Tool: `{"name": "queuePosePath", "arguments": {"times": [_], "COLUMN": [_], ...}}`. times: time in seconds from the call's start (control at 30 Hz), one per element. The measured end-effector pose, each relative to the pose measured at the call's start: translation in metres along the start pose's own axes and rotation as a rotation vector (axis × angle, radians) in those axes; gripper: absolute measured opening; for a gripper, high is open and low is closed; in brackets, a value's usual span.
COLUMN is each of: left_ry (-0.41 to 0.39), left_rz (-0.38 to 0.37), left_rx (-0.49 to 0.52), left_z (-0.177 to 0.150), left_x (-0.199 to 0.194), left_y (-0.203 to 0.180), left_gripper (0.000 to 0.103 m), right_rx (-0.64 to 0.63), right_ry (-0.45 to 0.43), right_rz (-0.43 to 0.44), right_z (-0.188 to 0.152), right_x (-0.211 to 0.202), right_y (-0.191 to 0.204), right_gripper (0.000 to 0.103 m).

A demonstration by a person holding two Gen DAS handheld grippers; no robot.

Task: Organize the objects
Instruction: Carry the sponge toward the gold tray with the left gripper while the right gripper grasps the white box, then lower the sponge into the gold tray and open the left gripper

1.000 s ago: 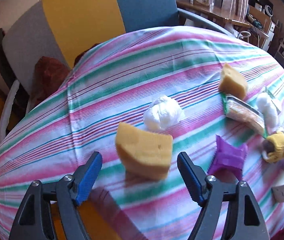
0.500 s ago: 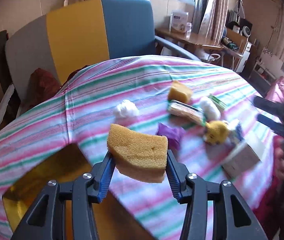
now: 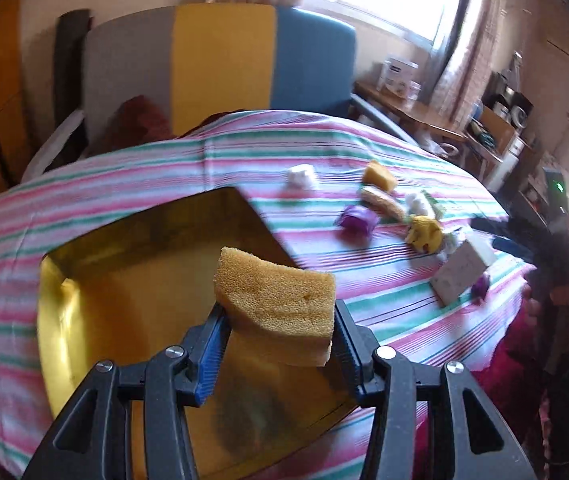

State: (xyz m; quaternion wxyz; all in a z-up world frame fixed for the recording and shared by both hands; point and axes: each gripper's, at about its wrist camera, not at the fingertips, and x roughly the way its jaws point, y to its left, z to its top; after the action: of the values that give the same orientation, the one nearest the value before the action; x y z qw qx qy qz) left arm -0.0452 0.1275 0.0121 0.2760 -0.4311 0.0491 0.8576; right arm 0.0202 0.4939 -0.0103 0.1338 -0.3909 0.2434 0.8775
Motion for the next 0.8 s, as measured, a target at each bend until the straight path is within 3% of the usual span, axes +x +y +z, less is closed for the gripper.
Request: {"name": "queuePosePath", "arguments": {"times": [0.17,0.23,0.27,0.37,0.47,0.8], "left_ry": [0.007,0.014,0.017,0.015,0.012,0.085], "left_rz": [0.058,0.086,0.088,0.101,0.135,0.214], "left_rx": [-0.113,-0.175,-0.204,-0.306,-0.331,-0.258], "left_z": [-0.025,-0.032,-0.034,-0.039,-0.036,-0.003], "left_x": [-0.008,-0.01,-0.011,-0.015,-0.013,0.042], "left_y": [0.044,0.066,0.077,0.117,0.14,0.174], "left_gripper": [0.05,0.05,0.05,0.05,0.05,0.051], "right_rx": [-0.135,-0.178,-0.192,-0.217,-0.211,-0.213], "right_ry": [0.098,0.104,0.101,0.095,0.077,0.051], "right_rz": [-0.093,-0.145,-0.177,-0.199,-0.181,-0.155], "right_z": [-0.03,-0.033,-0.034,-0.034,-0.033,-0.033], "right_x": [0.009,0.013,0.016,0.017,0.014,0.012], "right_y": [0.007,0.012,0.013,0.014,0.011,0.02], "right_gripper": [0.099,0.053,0.05,0.05,0.05,0.05]}}
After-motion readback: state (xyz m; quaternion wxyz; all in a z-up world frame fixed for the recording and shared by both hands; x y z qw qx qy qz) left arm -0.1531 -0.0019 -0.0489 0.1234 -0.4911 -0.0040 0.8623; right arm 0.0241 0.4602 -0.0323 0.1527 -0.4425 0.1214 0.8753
